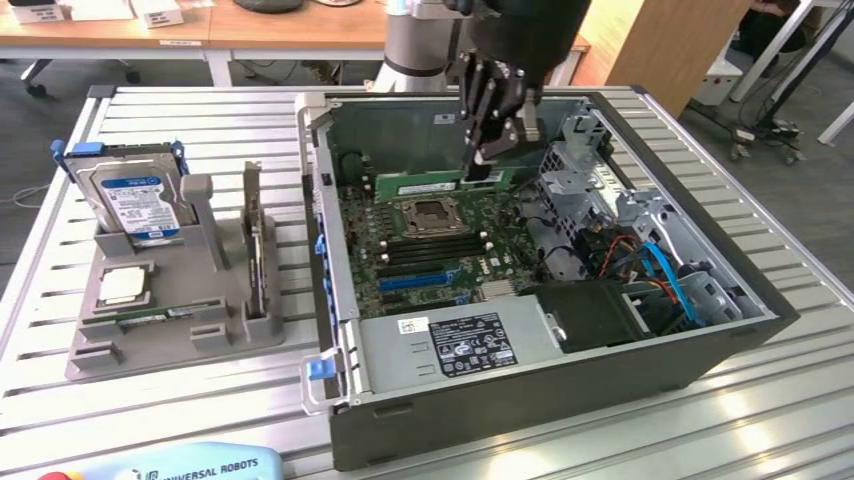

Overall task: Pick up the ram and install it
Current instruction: 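Pick up the ram and move it above insertion slot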

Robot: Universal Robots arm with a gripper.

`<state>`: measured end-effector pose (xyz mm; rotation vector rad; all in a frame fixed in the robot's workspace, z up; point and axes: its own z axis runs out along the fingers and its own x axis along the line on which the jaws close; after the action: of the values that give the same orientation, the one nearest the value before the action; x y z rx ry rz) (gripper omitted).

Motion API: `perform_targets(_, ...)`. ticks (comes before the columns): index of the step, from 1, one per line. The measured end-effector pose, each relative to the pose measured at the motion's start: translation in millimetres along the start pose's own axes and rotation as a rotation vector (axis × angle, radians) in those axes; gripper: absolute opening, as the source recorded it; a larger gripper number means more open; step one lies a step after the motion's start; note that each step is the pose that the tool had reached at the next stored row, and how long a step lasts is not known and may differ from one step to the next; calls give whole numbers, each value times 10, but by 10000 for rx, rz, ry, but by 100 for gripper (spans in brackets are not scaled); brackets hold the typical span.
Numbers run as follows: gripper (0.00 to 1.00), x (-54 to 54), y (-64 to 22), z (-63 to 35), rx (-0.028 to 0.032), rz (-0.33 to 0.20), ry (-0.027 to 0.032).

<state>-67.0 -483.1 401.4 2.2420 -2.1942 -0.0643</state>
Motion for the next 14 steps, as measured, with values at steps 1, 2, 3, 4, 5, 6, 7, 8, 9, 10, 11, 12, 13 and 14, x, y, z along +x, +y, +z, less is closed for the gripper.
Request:
perform_targets(1, 11, 1, -44, -1, 0, 0, 0)
perform_targets(2, 11, 2, -90, -3, 0, -2, 0)
perform_targets(3, 11, 3, -131, -4, 0, 0, 0)
perform_targets(4, 11, 4, -172, -5, 0, 1, -1)
perform_targets(5, 11, 4, -211, -7, 0, 0, 0)
perform_targets(6, 11, 5, -248, -8, 1, -1, -1)
perform_targets(7, 11, 6, -277, -9, 0, 0, 0)
perform_targets(8, 11, 7, -292, -10, 0, -1, 1)
perform_targets(9, 11, 7, -295, -10, 0, -1, 0)
perform_targets(10, 11, 7, -295, -9, 0, -1, 0)
perform_targets(11, 11, 6, -295, -9, 0, 0, -1)
perform_targets(12, 11, 6, -295, -9, 0, 0, -1)
perform_targets(13, 11, 6, -295, -9, 0, 0, 0)
perform_targets(14, 11, 6, -295, -9, 0, 9, -1)
